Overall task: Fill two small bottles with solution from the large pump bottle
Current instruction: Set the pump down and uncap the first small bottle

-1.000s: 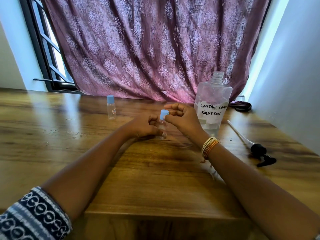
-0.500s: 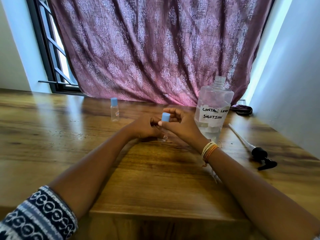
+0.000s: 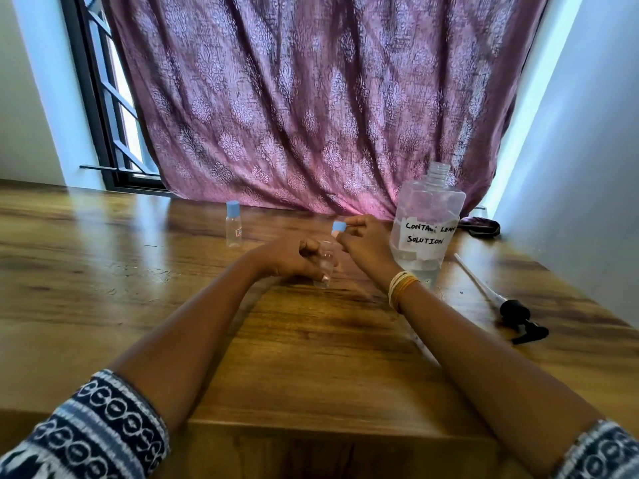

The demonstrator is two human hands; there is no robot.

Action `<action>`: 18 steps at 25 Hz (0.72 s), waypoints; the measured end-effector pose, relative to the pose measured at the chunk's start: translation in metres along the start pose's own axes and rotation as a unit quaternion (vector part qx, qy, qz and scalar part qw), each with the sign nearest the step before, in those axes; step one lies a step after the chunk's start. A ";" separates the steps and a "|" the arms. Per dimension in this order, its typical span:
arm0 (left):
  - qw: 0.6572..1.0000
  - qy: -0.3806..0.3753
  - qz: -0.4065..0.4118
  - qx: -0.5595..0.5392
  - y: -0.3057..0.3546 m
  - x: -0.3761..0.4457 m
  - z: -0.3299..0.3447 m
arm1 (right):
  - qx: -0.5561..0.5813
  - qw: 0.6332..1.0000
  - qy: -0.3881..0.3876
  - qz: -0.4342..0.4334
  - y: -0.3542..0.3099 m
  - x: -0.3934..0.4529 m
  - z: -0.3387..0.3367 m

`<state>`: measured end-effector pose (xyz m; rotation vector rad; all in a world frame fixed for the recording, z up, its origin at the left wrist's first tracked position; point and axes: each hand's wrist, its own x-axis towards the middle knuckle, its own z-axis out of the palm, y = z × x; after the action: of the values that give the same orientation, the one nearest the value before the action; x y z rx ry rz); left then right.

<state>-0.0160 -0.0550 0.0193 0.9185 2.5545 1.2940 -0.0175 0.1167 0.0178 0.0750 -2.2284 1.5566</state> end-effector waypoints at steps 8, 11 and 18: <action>0.998 -0.057 -0.016 -0.024 -0.009 0.001 -0.013 | -0.329 0.935 -0.122 -0.054 0.012 0.014 0.011; 0.998 -0.047 -0.027 -0.012 -0.012 0.001 -0.013 | -0.328 0.939 -0.103 -0.003 0.014 0.005 0.008; 0.999 0.051 -0.015 0.005 0.001 -0.011 0.009 | -0.354 0.923 -0.146 0.021 0.006 -0.043 -0.023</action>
<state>-0.0032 -0.0552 0.0129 0.8342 2.6436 1.3539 0.0269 0.1313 0.0031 0.0475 -2.9085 0.7001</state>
